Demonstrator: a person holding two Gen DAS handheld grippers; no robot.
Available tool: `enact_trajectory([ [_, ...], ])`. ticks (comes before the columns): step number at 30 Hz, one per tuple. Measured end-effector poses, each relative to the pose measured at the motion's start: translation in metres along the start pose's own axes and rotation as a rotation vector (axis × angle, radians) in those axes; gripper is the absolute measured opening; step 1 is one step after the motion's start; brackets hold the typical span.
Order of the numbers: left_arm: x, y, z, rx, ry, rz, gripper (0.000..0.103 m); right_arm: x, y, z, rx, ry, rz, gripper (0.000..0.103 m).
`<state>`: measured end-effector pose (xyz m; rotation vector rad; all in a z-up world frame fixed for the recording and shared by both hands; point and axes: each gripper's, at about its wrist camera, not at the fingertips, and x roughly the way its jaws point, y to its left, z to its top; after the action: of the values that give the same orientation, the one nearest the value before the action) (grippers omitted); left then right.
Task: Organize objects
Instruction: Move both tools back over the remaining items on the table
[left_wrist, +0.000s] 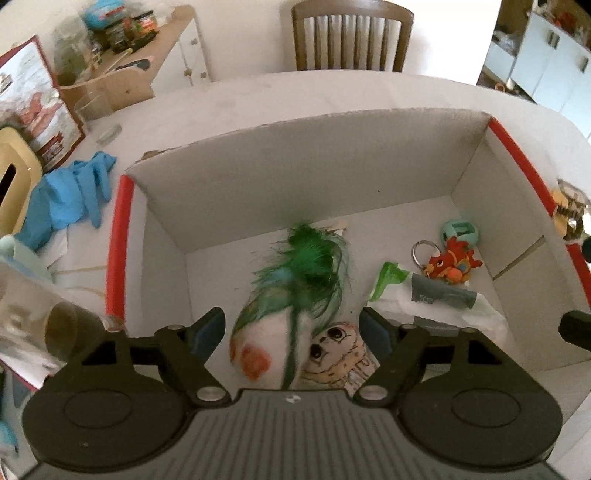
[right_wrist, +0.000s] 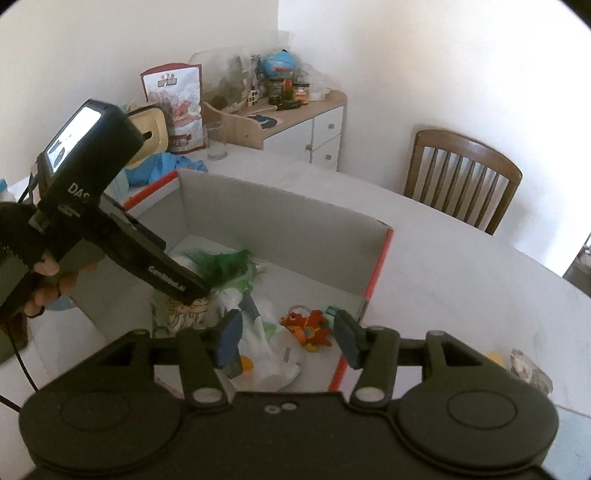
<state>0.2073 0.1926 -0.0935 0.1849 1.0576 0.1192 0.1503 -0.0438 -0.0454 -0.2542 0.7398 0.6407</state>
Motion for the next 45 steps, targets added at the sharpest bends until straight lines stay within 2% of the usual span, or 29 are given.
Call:
enact_trajectory([
  [16,-0.073,-0.022,-0.016,-0.02,-0.169,-0.009,0.08,-0.049,-0.017,-0.009,0.076,-0.063,-0.007,0.06],
  [21,-0.096,-0.039,-0.02,-0.021,-0.208,-0.046,0.08,-0.065,-0.025,-0.013,0.121,-0.08,-0.024,0.064],
  [28,-0.121,-0.076,-0.026,0.011,-0.244,-0.078,0.08,-0.089,-0.043,-0.026,0.178,-0.097,-0.037,0.073],
  [33,-0.135,-0.103,-0.03,0.03,-0.267,-0.103,0.084,-0.108,-0.059,-0.039,0.22,-0.112,-0.046,0.079],
  [45,-0.148,-0.166,-0.033,0.046,-0.287,-0.14,0.084,-0.145,-0.108,-0.07,0.31,-0.154,-0.103,0.099],
])
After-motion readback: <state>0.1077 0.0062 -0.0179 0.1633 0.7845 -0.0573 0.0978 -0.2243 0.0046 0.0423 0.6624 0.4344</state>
